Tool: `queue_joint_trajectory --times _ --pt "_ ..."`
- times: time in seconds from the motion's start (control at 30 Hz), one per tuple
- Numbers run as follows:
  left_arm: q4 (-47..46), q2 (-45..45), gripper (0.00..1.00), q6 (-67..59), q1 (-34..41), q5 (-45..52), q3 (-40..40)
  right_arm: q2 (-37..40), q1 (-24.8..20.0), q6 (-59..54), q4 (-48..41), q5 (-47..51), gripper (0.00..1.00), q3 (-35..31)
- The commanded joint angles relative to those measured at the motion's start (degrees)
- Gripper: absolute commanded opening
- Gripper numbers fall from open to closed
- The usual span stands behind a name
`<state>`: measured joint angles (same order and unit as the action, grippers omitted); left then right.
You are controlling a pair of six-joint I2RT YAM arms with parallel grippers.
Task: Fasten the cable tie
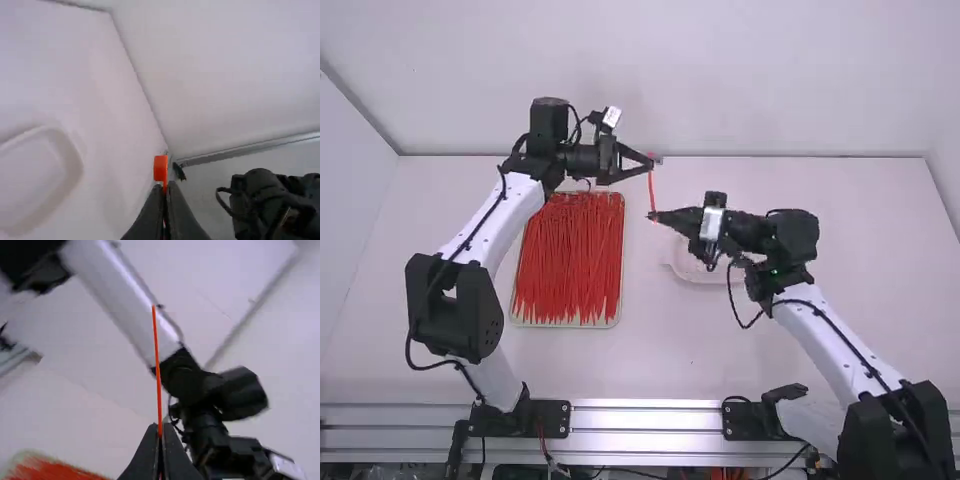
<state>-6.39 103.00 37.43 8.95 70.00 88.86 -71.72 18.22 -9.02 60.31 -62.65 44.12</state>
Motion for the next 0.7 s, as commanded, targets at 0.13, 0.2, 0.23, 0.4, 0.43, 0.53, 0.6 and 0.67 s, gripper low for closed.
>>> queue_joint_trajectory --times 0.13,0.2,0.23,0.4,0.43,0.53,0.6,0.67 --pt "14.82 -0.33 0.02 -4.22 0.07 -0.09 -0.11 0.52 0.20 27.89 0.76 15.67 0.00 4.50" --pt "21.05 -0.33 0.02 -6.60 0.07 1.01 -0.11 0.52 0.57 28.52 0.52 15.80 0.00 4.44" --pt "26.77 -0.33 0.02 -9.03 0.07 4.04 -0.11 0.52 1.33 26.95 -0.63 15.80 0.00 4.09" --pt "39.34 -0.33 0.02 -10.25 0.07 10.54 -0.11 0.52 3.74 29.38 -4.76 16.39 0.00 3.76" --pt "40.96 -0.33 0.02 -10.27 0.07 11.15 -0.11 0.52 3.96 30.49 -5.51 16.52 0.00 3.74" --pt "47.45 -0.33 0.02 -11.26 0.04 14.14 -0.11 0.52 3.85 33.59 -8.11 16.48 0.00 3.76" --pt "49.79 -0.33 0.02 -14.64 0.07 16.72 -0.11 0.52 3.85 35.74 -9.29 16.44 0.00 3.76" --pt "51.04 -0.33 0.02 -18.99 0.07 18.36 -0.11 0.52 3.85 37.64 -10.71 16.04 0.00 3.76"
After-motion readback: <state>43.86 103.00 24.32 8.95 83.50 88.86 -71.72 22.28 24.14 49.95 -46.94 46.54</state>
